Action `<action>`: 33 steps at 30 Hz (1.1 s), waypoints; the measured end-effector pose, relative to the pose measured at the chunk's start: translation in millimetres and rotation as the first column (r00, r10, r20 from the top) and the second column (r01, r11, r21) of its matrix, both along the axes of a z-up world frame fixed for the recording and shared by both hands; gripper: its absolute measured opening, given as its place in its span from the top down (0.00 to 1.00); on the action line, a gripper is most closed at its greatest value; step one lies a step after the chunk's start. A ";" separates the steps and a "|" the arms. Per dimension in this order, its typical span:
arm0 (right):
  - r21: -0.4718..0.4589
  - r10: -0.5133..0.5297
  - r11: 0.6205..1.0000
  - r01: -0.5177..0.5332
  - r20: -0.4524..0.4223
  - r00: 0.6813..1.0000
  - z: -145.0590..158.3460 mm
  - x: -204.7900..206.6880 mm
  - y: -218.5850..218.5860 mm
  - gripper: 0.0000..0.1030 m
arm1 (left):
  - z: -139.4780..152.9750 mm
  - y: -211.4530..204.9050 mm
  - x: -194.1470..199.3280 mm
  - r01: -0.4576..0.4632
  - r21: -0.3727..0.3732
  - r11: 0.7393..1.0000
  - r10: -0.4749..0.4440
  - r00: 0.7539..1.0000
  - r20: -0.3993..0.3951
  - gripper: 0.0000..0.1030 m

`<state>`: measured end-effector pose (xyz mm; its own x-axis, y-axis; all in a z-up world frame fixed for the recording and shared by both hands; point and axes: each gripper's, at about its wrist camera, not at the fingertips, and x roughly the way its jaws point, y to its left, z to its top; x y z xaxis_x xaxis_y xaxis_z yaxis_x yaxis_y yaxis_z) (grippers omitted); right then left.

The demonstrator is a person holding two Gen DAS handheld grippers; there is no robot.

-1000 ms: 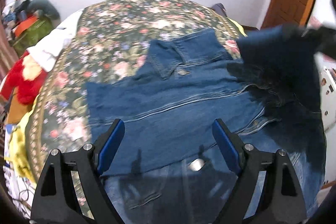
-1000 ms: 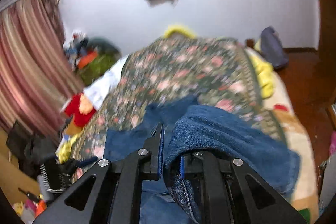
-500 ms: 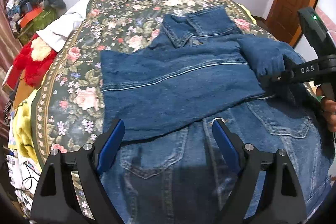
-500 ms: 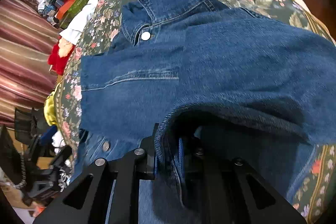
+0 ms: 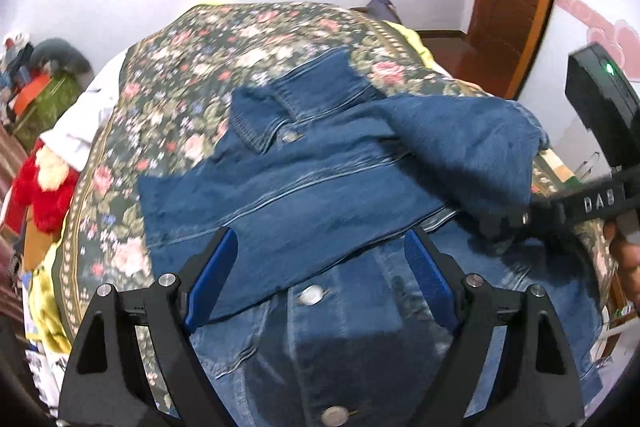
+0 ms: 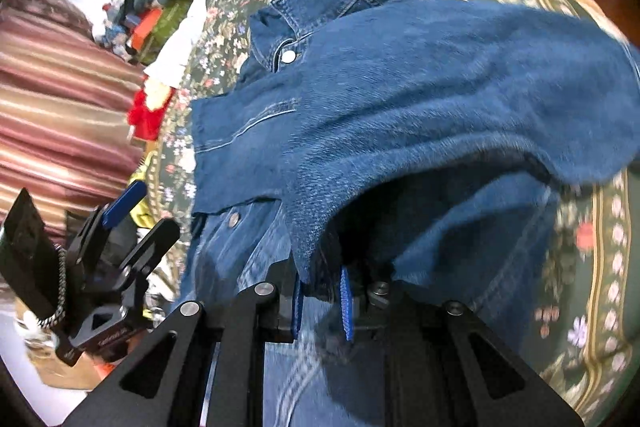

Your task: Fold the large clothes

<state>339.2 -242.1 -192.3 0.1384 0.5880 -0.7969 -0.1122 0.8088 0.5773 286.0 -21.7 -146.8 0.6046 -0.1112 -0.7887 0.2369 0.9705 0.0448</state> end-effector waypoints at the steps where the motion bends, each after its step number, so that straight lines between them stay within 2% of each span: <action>1: 0.021 -0.012 1.000 0.012 -0.008 1.000 -1.1 -4.2 -6.6 0.90 | 1.8 -5.1 0.9 0.009 0.000 1.000 -0.009 1.000 0.002 0.17; 5: 0.063 -0.017 0.998 0.018 -0.004 1.000 -1.5 -18.2 -21.7 0.90 | 12.1 -31.1 6.8 0.072 -0.029 0.997 -0.072 0.997 0.011 0.17; 12: -0.034 0.000 0.999 0.005 0.130 0.991 19.3 -43.2 -33.6 0.90 | 8.5 -71.0 26.6 0.143 -0.054 0.988 -0.144 0.990 -0.013 0.17; 15: -0.084 0.006 0.996 0.011 0.202 0.979 33.5 -54.1 -42.6 0.90 | -8.2 -81.2 36.1 0.180 -0.088 0.980 -0.185 0.982 -0.045 0.16; 17: -0.114 0.017 0.993 0.010 0.232 0.973 40.4 -60.8 -47.9 0.90 | -23.1 -85.0 45.2 0.162 -0.053 0.985 -0.166 0.983 -0.078 0.16; 20: -0.113 0.021 0.994 0.005 0.227 0.974 41.3 -67.2 -56.6 0.90 | -56.4 -85.4 59.0 0.123 0.044 0.991 -0.116 0.982 -0.146 0.16; 22: -0.140 -0.007 0.989 0.041 0.237 0.972 43.0 -72.0 -68.6 0.90 | -65.1 -76.2 61.3 0.105 0.015 0.994 -0.100 0.978 -0.185 0.15; 24: -0.159 -0.033 0.984 0.077 0.259 0.965 44.8 -74.6 -78.7 0.90 | -61.8 -65.0 61.5 0.077 -0.035 0.996 -0.083 0.974 -0.209 0.15; 26: -0.183 -0.078 0.974 0.134 0.285 0.955 48.6 -76.1 -95.8 0.90 | -50.6 -59.8 60.9 0.064 -0.031 0.997 -0.069 0.977 -0.202 0.15; 28: -0.203 -0.139 0.957 0.209 0.311 0.940 54.6 -76.7 -116.1 0.90 | -32.2 -60.8 60.2 0.070 -0.004 0.998 -0.070 0.985 -0.155 0.15; 33: -0.234 -0.261 0.904 0.357 0.357 0.897 65.3 -72.4 -152.3 0.90 | 11.8 -97.6 63.0 0.178 0.028 0.984 -0.176 0.982 -0.068 0.15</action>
<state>266.7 -394.4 -127.0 0.5427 0.2268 -0.8087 0.0366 0.9556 0.2925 349.0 -119.3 -135.1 0.5252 -0.1843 -0.8308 0.4081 0.9112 0.0558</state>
